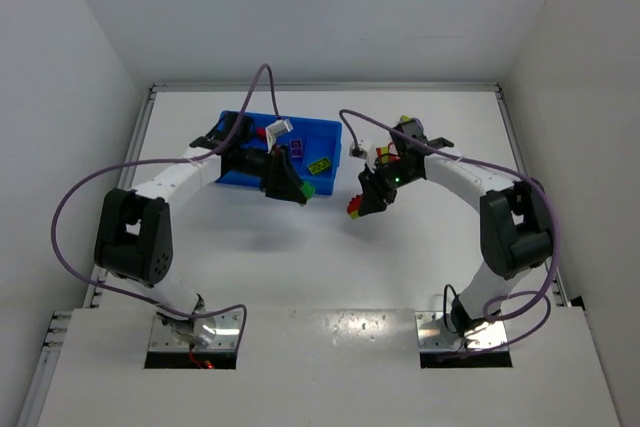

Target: Sort the legos into containers by color

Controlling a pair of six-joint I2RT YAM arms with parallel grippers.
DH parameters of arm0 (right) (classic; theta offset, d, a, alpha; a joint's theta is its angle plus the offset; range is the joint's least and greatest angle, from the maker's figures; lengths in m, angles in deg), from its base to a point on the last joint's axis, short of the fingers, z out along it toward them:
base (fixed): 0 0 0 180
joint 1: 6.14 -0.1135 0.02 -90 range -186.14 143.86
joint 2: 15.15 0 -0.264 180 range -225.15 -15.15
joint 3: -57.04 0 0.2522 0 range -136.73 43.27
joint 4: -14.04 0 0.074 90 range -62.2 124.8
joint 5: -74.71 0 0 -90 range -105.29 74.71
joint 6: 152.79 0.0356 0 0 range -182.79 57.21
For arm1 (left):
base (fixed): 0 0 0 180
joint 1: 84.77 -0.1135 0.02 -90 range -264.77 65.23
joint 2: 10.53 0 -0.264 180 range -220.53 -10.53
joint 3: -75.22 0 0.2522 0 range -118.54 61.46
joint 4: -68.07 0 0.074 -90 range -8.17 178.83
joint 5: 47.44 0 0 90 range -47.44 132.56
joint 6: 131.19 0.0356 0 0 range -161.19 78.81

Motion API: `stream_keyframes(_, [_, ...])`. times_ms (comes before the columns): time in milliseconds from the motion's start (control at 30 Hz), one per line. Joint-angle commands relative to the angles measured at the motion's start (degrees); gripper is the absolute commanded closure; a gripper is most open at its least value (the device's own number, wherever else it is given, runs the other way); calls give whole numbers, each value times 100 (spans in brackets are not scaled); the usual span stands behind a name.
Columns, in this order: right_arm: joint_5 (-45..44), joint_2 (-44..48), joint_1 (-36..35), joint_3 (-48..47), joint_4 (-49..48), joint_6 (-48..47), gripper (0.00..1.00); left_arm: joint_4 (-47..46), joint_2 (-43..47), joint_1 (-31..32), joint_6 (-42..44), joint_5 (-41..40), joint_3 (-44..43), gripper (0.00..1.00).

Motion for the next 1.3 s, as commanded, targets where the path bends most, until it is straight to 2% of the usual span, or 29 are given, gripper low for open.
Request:
stream_keyframes(0, [-438, 128, 96, 252, 189, -678, 100, 1867, 157, 306, 2744, -395, -445, 83])
stream_keyframes(33, [-517, 128, 96, 331, 110, -678, 100, 2908, 9, 430, 3394, -867, -742, 86])
stream_keyframes(67, [-518, 128, 96, 331, 109, -678, 100, 3344, -80, 562, 4454, -1081, -876, 87])
stream_keyframes(100, [-596, 67, 96, 392, 48, -678, 100, 3731, -159, 815, 4882, -1431, -1068, 87])
stream_keyframes(167, [-667, 66, 149, 393, 48, -678, 100, 4105, -221, 906, 5202, -1514, -1122, 87])
stream_keyframes(233, [-667, -4, 149, 323, 100, -678, 100, 3633, -99, 959, 4940, -1592, -1061, 88])
stream_keyframes(400, [-360, -57, 211, 217, 153, -257, 63, 3226, 165, 1222, 4790, -2164, -938, 88])
stream_keyframes(533, [-307, -232, 316, 217, 31, 252, 60, 2796, 261, 1283, 4588, -2699, -781, 88])
stream_keyframes(567, [-307, -320, 316, 217, 30, 445, 48, 2447, 462, 1284, 4518, -2822, -667, 88])
stream_keyframes(633, [-307, -373, 369, 103, 30, 561, 31, 1919, 779, 1284, 4290, -3147, -203, 88])
stream_keyframes(700, [-159, -373, 369, 25, 30, 771, 21, 1128, 1271, 1336, 3931, -3341, 106, 88])
stream_keyframes(767, [96, -321, 439, -195, 30, 921, 20, 564, 1500, 1450, 3710, -3631, 432, 88])
stream_keyframes(867, [1287, -320, 553, -696, 388, 1202, 20, 204, 1694, 1503, 3297, -3807, 608, 88])
stream_keyframes(1000, [2248, -540, 484, -1320, 716, 1404, 20, 97, 1756, 1503, 3234, -3869, 661, 88])
stream_keyframes(1200, [2479, -602, 203, -1488, 223, 2292, 20, -17, 1756, 1608, 3164, -4010, 661, 88])
stream_keyframes(1267, [2375, -724, 124, -1541, 223, 2415, 20, -201, 1756, 1609, 2919, -4341, 713, 88])
